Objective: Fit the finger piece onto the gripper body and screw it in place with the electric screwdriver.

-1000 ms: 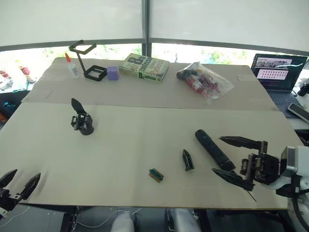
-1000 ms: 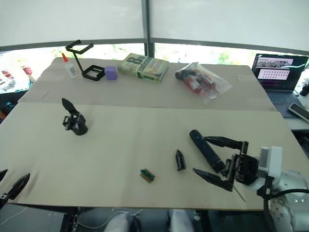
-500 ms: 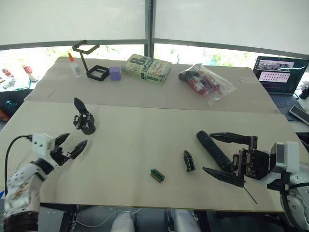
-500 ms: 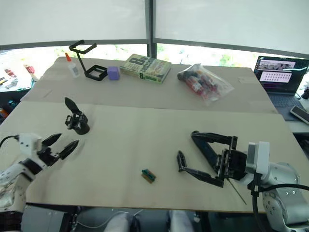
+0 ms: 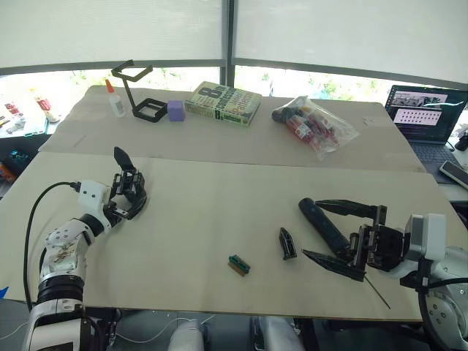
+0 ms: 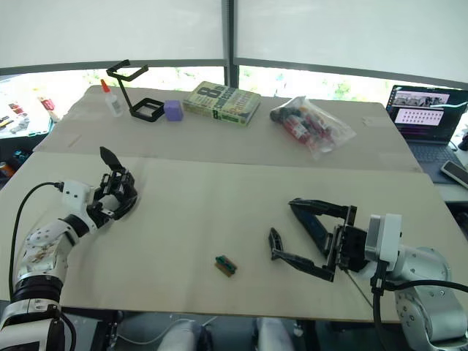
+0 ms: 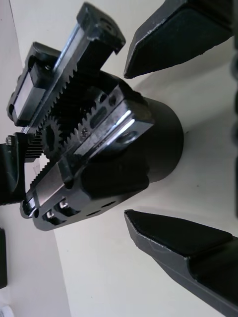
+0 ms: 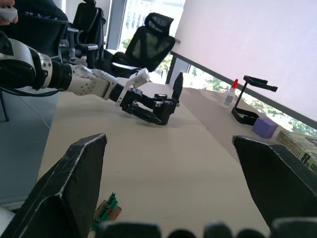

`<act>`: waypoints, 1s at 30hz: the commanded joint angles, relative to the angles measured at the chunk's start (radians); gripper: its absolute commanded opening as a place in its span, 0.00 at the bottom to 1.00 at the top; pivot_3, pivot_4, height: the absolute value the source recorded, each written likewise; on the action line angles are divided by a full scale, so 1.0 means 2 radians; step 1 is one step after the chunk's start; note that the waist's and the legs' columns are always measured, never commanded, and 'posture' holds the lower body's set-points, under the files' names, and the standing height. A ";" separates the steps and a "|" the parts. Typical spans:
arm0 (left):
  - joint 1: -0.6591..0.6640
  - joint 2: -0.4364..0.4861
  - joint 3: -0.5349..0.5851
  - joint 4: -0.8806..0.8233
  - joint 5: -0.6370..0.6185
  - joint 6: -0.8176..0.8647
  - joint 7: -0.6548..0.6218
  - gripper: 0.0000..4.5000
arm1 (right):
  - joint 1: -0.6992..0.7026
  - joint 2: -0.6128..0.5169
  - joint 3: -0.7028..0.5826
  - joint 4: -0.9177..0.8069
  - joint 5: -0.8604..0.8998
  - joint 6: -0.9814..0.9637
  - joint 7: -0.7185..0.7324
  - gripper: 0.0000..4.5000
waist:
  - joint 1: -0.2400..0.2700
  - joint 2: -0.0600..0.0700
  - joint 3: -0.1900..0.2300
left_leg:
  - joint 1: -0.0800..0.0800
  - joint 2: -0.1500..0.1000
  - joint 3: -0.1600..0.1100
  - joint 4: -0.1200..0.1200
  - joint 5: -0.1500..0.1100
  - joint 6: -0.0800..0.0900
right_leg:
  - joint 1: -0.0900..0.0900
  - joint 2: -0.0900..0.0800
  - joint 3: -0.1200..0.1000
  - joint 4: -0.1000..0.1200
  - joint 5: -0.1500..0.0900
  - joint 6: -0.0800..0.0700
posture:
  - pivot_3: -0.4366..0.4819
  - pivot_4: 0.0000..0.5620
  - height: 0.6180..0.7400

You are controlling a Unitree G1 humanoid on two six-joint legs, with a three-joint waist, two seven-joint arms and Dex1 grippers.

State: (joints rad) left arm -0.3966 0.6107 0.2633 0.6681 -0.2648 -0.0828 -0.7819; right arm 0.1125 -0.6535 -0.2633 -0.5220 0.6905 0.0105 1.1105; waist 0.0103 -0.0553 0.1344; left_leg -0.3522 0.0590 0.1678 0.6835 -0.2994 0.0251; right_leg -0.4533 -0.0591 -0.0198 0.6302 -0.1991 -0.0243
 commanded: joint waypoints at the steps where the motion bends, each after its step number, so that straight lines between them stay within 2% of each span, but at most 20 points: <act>1: -0.020 -0.004 0.000 0.019 -0.005 -0.019 -0.018 1.00 | 0.007 -0.006 -0.011 -0.019 0.006 0.001 -0.005 0.99 | 0.001 0.000 0.000 | 0.000 0.000 0.000 0.000 0.000 0.000 | 0.000 0.000 0.000 0.000 0.000 0.000 | 0.48 0.27 1.00; 2: -0.024 -0.006 -0.001 0.030 -0.003 -0.021 -0.019 0.88 | 0.010 -0.007 -0.010 -0.019 0.005 0.001 -0.003 1.00 | 0.001 0.000 0.000 | 0.000 0.000 0.000 0.000 0.000 0.000 | 0.000 0.000 0.000 0.000 0.000 0.000 | 0.48 0.27 1.00; 3: -0.027 -0.007 -0.003 0.038 0.000 -0.026 -0.021 0.81 | 0.012 -0.009 -0.010 -0.019 0.004 0.000 0.000 1.00 | 0.001 0.000 0.000 | 0.000 0.000 0.000 0.000 0.000 0.000 | 0.000 0.000 0.000 0.000 0.000 0.000 | 0.48 0.27 1.00; 6: -0.032 -0.015 -0.005 0.042 -0.007 -0.050 -0.041 0.52 | 0.019 -0.014 -0.017 -0.024 0.008 0.003 -0.002 1.00 | 0.001 0.000 0.000 | 0.000 0.000 0.000 0.000 0.000 0.001 | 0.000 0.000 0.000 0.000 0.000 0.000 | 0.48 0.27 1.00; 9: -0.034 -0.023 -0.002 0.036 -0.014 -0.070 -0.054 0.51 | 0.029 -0.019 -0.023 -0.027 0.012 0.003 -0.001 1.00 | 0.003 0.000 0.000 | -0.001 -0.001 -0.001 0.001 0.000 0.001 | 0.000 0.000 0.000 0.000 0.000 0.000 | 0.48 0.27 1.00; 14: -0.005 -0.052 -0.023 -0.105 -0.031 -0.048 -0.067 0.51 | 0.057 -0.023 -0.040 -0.040 0.015 0.004 -0.005 1.00 | 0.004 0.000 0.000 | -0.003 -0.001 -0.001 0.003 0.000 0.001 | 0.000 -0.001 0.000 0.000 0.000 0.001 | 0.48 0.27 1.00; 18: 0.049 -0.089 -0.084 -0.264 -0.027 0.020 -0.049 0.51 | 0.074 -0.021 -0.046 -0.045 0.014 0.002 -0.005 1.00 | 0.002 0.000 0.000 | -0.005 0.000 -0.001 0.006 -0.001 0.002 | 0.000 -0.001 0.001 -0.001 0.001 0.003 | 0.48 0.27 1.00; 20: 0.067 -0.105 -0.122 -0.311 0.003 0.030 -0.030 0.51 | 0.080 -0.019 -0.048 -0.047 0.013 0.001 -0.006 1.00 | 0.002 0.000 0.000 | -0.005 0.000 -0.001 0.007 -0.002 0.003 | 0.000 -0.001 0.002 -0.001 0.001 0.004 | 0.48 0.27 1.00; 23: 0.078 -0.119 -0.163 -0.339 0.034 0.038 -0.013 0.51 | 0.089 -0.016 -0.048 -0.053 0.012 0.000 -0.010 1.00 | 0.002 0.000 0.000 | -0.004 -0.002 -0.001 0.008 -0.003 0.006 | 0.000 -0.001 0.002 -0.001 0.001 0.004 | 0.48 0.27 1.00; 30: 0.076 -0.142 -0.206 -0.340 0.050 0.075 0.004 0.51 | 0.108 -0.012 -0.055 -0.057 0.009 -0.009 -0.010 1.00 | -0.001 0.001 0.000 | -0.001 -0.002 -0.002 0.006 -0.004 0.007 | 0.002 -0.001 0.003 0.000 0.001 0.005 | 0.48 0.27 1.00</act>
State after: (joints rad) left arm -0.2191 0.3399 -0.1459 0.0458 -0.1558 0.0759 -0.7835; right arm 0.3290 -0.6802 -0.3413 -0.5989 0.6915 0.0161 1.0949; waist 0.0090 -0.0532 0.1351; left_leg -0.3545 0.0549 0.1638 0.6953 -0.3073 0.0386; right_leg -0.4489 -0.0606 -0.0137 0.6292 -0.1970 -0.0152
